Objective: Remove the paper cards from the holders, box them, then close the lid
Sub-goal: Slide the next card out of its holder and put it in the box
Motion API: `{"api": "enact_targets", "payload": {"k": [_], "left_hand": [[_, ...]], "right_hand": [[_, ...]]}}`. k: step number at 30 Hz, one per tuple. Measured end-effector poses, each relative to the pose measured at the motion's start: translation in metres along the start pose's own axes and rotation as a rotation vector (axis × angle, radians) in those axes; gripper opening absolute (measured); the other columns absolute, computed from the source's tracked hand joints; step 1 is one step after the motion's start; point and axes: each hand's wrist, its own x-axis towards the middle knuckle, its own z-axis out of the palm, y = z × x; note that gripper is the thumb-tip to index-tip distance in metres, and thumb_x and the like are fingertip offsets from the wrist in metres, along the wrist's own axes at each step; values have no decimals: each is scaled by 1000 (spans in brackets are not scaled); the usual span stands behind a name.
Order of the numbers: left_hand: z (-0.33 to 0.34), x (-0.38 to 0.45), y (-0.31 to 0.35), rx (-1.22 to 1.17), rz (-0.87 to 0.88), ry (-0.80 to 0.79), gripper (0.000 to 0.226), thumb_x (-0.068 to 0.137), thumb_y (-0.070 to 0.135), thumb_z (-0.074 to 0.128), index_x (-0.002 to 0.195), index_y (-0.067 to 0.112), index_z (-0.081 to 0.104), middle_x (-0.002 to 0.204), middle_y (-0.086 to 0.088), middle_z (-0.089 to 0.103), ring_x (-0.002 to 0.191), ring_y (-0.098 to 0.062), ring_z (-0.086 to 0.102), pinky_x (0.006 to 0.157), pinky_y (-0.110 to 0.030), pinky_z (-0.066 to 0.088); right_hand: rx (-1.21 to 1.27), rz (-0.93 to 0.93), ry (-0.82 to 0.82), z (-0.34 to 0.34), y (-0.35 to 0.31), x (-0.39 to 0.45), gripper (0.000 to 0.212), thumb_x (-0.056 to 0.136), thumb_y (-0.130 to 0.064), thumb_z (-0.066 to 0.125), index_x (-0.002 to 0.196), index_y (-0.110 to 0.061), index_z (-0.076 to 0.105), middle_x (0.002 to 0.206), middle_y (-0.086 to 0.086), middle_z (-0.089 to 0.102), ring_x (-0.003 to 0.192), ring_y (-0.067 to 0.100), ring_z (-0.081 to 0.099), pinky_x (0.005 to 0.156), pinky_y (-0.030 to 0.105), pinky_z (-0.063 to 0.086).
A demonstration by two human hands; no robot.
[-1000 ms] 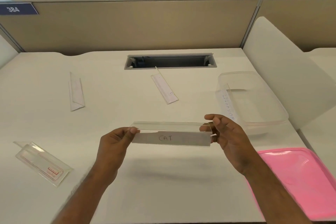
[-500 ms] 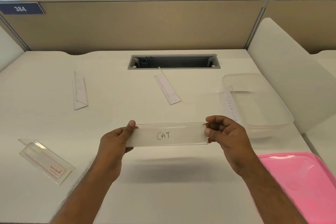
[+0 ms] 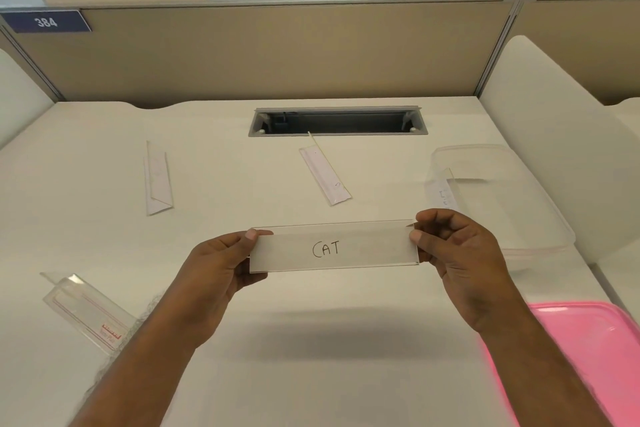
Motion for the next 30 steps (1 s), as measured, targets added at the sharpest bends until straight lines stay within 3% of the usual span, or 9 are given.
{"api": "enact_targets", "payload": {"k": [15, 18, 21, 23, 27, 30], "left_hand": [[3, 15, 2, 10, 49, 21, 28, 97, 24, 55, 90, 17, 81, 100, 2, 78, 83, -10, 71, 68, -24, 57], [2, 22, 1, 27, 46, 46, 28, 97, 23, 56, 88, 18, 81, 99, 2, 78, 83, -10, 71, 73, -27, 55], [2, 29, 0, 49, 44, 47, 29, 98, 22, 55, 86, 19, 82, 97, 3, 78, 82, -10, 70, 69, -23, 56], [2, 35, -1, 53, 39, 43, 30, 98, 22, 55, 86, 19, 82, 98, 3, 78, 83, -11, 70, 68, -23, 56], [3, 46, -4, 47, 25, 25, 28, 99, 21, 55, 90, 15, 81, 102, -2, 77, 89, -15, 70, 68, -23, 57], [7, 55, -6, 60, 33, 17, 30, 99, 21, 54, 87, 19, 81, 99, 2, 77, 87, -12, 69, 66, -23, 55]], "right_hand": [[-121, -14, -34, -3, -2, 11, 26, 80, 7, 67, 89, -17, 73, 78, 5, 70, 72, 17, 62, 60, 27, 50], [-381, -113, -66, -8, -3, 14, 29, 79, -11, 75, 103, -27, 70, 90, -1, 70, 84, 14, 64, 73, 32, 52], [-667, -205, -267, -13, -9, 16, 62, 68, -39, 82, 125, -41, 56, 119, -12, 61, 112, 9, 57, 84, 24, 51], [-830, -199, -409, -13, -9, 19, 75, 65, -48, 83, 131, -48, 48, 131, -20, 54, 121, 5, 51, 88, 19, 48], [-917, -118, -441, -13, -3, 27, 71, 63, -47, 84, 124, -58, 49, 123, -32, 55, 106, 1, 56, 86, 20, 50], [-873, -163, -402, -14, -2, 31, 64, 63, -39, 86, 119, -52, 56, 117, -29, 59, 99, 4, 59, 81, 14, 48]]}}
